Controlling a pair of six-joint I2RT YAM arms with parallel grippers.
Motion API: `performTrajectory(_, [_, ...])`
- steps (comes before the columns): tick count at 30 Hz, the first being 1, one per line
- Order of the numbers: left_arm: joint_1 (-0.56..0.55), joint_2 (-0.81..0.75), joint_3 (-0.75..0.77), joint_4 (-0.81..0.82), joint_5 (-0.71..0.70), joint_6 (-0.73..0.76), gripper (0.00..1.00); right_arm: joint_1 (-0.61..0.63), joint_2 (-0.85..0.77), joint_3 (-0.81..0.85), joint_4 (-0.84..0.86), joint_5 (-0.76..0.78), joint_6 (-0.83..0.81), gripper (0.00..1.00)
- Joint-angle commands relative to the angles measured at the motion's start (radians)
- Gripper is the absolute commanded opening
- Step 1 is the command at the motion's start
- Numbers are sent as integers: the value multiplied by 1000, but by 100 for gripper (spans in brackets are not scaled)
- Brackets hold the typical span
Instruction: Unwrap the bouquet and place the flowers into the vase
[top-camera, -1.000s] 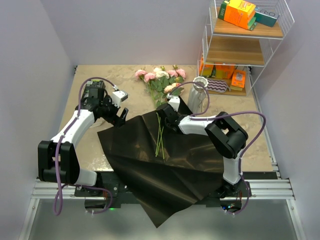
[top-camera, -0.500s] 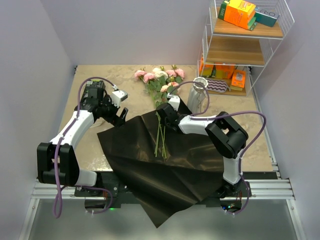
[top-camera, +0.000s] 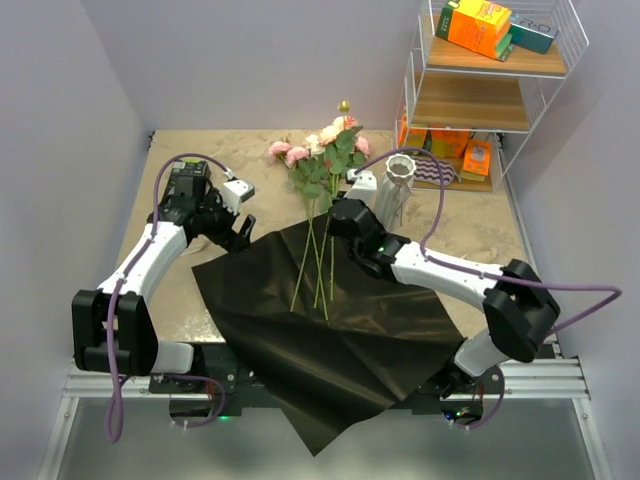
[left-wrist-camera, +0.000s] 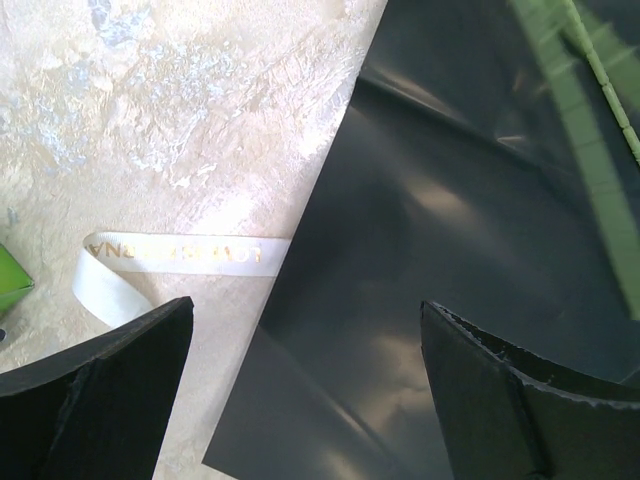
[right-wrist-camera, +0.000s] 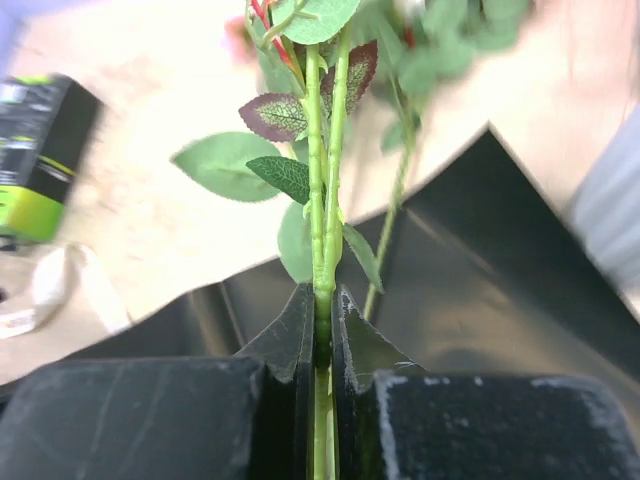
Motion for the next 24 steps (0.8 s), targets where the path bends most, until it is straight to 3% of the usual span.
performTrajectory(1, [3,-37,3,0,-2,28,99,55,-80,-48,190,118,-202,0])
performTrajectory(7, [3,-40,2,5,-12,35,99,105,-186,-69,435,176,-526,0])
performTrajectory(12, [3,-34,21,2,1,22,99,105,-261,-74,787,-7,-928,0])
performTrajectory(14, [3,-29,32,-2,6,20,99,102,-255,-18,843,-11,-1037,0])
performTrajectory(24, [4,-26,57,3,-15,22,99,-145,-155,240,964,-63,-1060,0])
